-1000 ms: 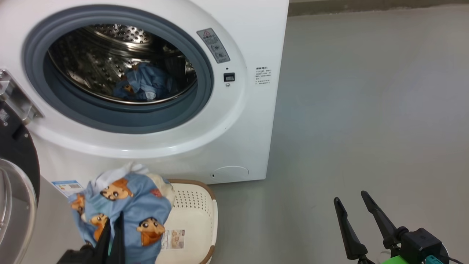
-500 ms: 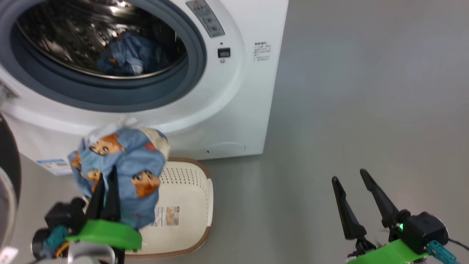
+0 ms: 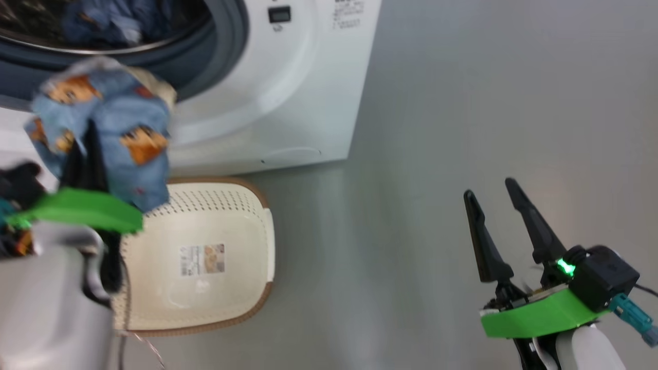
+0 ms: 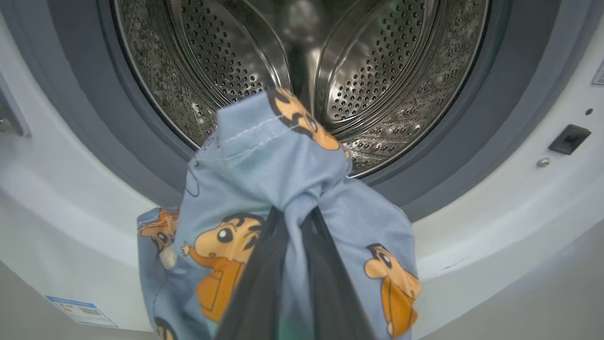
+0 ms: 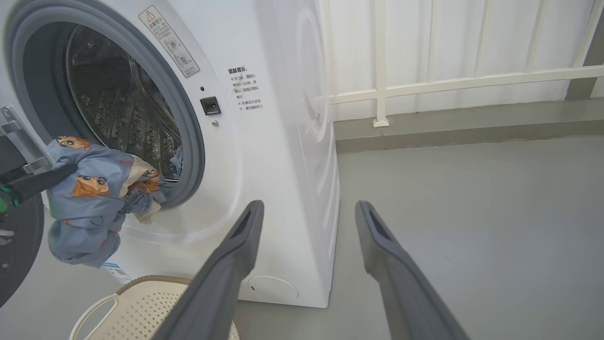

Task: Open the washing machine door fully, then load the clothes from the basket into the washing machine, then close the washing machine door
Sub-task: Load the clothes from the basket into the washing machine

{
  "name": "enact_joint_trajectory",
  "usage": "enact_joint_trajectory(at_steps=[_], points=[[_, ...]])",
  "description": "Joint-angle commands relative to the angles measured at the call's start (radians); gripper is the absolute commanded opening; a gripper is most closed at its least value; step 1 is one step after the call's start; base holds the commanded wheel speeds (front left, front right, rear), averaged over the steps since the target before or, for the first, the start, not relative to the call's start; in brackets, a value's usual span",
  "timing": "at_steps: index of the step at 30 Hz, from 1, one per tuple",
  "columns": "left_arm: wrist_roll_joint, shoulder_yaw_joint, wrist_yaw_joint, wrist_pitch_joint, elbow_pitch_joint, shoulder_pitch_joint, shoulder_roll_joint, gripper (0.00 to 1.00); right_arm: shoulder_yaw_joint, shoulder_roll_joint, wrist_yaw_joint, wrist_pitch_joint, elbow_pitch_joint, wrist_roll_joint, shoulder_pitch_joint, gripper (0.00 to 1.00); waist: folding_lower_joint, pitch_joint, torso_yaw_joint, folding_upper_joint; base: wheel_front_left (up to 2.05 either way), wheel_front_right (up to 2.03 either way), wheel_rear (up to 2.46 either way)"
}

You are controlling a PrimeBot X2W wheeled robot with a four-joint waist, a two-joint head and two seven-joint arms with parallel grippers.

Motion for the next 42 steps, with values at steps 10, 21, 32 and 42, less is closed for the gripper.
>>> enact_joint_trajectory(at_steps=[10, 21, 32, 42], points=[[-0.027, 0.056, -0.018, 0.211, 0.085, -0.321, 0.179, 0.0, 0.07, -0.002, 0.006, -0.024, 0.008, 0.048, -0.113, 1.0, -0.0002, 0.212, -0.126, -0.0001, 0.0, 0.0, 0.0], [-0.008, 0.035, 0.009, 0.517, 0.09, -0.574, 0.325, 0.0, 0.115, 0.012, 0.006, -0.024, 0.012, 0.092, -0.173, 1.0, -0.0002, 0.311, -0.21, -0.0001, 0.0, 0.0, 0.0], [0.022, 0.084, 0.072, 0.535, 0.023, -0.691, 0.436, 0.0, 0.153, 0.021, 0.006, -0.024, 0.025, 0.123, -0.198, 1.0, -0.0002, 0.36, -0.312, -0.0001, 0.0, 0.0, 0.0], [0.126, 0.094, 0.14, 0.292, 0.009, -0.796, 0.47, 0.0, 0.186, 0.023, 0.006, -0.024, 0.03, 0.137, -0.216, 1.0, -0.0002, 0.391, -0.345, -0.0001, 0.0, 0.0, 0.0]])
